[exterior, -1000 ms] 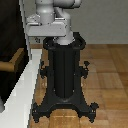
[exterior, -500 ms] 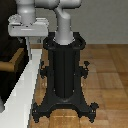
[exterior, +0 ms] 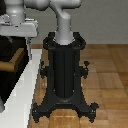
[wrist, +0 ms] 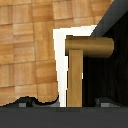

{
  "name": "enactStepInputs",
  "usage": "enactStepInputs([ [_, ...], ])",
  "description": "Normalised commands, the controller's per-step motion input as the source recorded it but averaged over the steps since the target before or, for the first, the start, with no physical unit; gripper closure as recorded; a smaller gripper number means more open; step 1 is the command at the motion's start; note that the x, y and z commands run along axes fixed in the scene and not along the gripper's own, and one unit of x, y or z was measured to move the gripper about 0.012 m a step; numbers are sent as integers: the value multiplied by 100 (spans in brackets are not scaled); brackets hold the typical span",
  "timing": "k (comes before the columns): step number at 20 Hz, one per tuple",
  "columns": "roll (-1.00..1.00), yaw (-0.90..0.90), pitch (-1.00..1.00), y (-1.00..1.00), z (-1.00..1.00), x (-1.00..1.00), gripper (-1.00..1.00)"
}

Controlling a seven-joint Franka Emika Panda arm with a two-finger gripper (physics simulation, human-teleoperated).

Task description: Open the door by pressing down and pulling on the handle.

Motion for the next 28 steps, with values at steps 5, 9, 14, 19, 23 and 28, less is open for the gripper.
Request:
enactStepInputs([
  [5,0,-6,0,-20,0,0,-100],
  [9,0,0,0,0,0,25,-100],
  [14,0,0,0,0,0,20,-100],
  [19,0,0,0,-20,-20,0,-100],
  [23,0,0,0,-75,-50,0,-100],
  [28,0,0,0,-20,-80,0,-100],
])
